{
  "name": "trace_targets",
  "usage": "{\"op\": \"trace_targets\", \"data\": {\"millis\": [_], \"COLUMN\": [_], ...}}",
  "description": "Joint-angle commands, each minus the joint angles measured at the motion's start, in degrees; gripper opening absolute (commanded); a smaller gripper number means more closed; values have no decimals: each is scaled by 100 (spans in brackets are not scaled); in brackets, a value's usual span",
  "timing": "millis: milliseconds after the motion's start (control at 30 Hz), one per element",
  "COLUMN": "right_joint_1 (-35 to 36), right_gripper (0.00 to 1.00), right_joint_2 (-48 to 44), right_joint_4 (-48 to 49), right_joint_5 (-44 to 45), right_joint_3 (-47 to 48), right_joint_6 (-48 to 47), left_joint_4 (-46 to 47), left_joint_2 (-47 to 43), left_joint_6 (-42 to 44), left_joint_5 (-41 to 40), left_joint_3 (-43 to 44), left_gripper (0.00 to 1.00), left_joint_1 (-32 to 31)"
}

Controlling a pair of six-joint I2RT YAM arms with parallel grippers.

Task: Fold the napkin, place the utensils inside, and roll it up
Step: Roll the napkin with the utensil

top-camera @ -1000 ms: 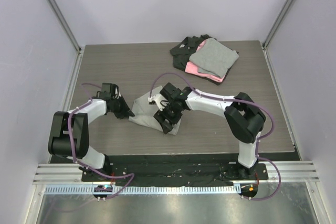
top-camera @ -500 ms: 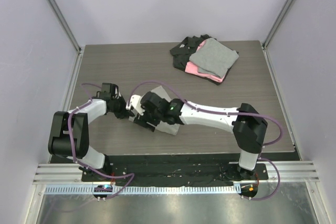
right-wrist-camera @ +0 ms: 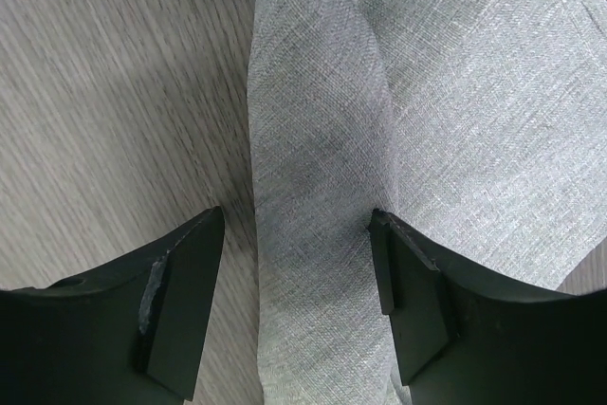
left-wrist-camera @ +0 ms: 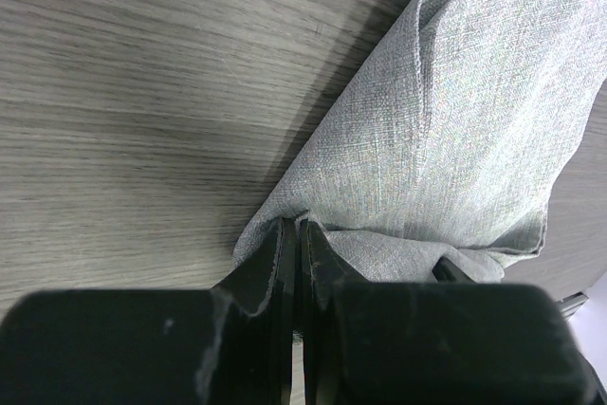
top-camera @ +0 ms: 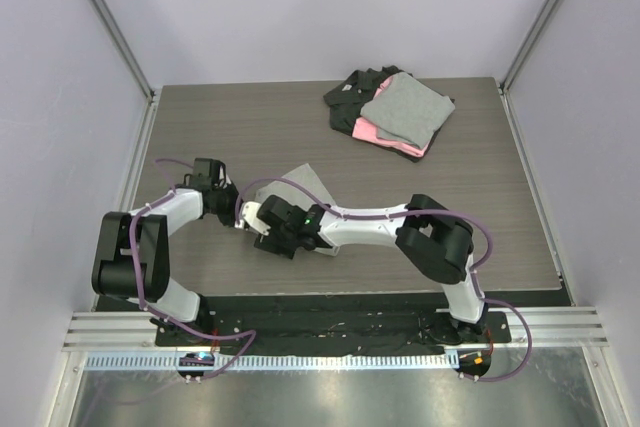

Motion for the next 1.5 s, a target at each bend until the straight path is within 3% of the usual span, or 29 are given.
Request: {"op": "trace_targets", "data": {"millis": [0, 233, 433, 533, 633, 733, 867, 1167, 1333, 1467], "right_joint_1": [-4, -48, -206, -258, -320, -425, -540, -961, -1234, -1401], "right_gripper": [69, 64, 48, 39, 33, 28, 24, 20, 20, 19], "right_joint_2": [138, 296, 358, 411, 499, 595, 578, 490, 613, 815], "right_joint_4": [270, 261, 42, -221, -599, -933, -1101, -1154, -1171, -1215], "right_joint_5": [114, 386, 10, -534, -1297, -1739, -2459, -3752, -4332, -4667], "right_joint_3": [112, -1, -54, -2, 112, 183, 139, 130, 174, 288], "right_joint_6": [-122, -148, -113, -69, 18, 142, 282, 590, 660, 722], "left_joint_4": [-61, -26, 18, 44, -25, -157, -193, -18, 764, 1116], "left_joint_2": [197, 162, 118, 21, -119, -400, -787, -2043, -3019, -3415], "left_joint_6": [154, 146, 137, 146, 146, 146, 111, -92, -486, -601], "left_joint_5": [-84, -66, 13, 92, 49, -284, -733, -1182, -771, -295], "left_joint_3": [-133, -150, -133, -124, -80, -89, -220, -932, -1739, -2119], "left_gripper": [2, 2, 6, 14, 30, 56, 73, 77, 83, 81], "left_joint_1": [-21, -21, -21, -22, -21, -30, -21, -21, -21, -21]}}
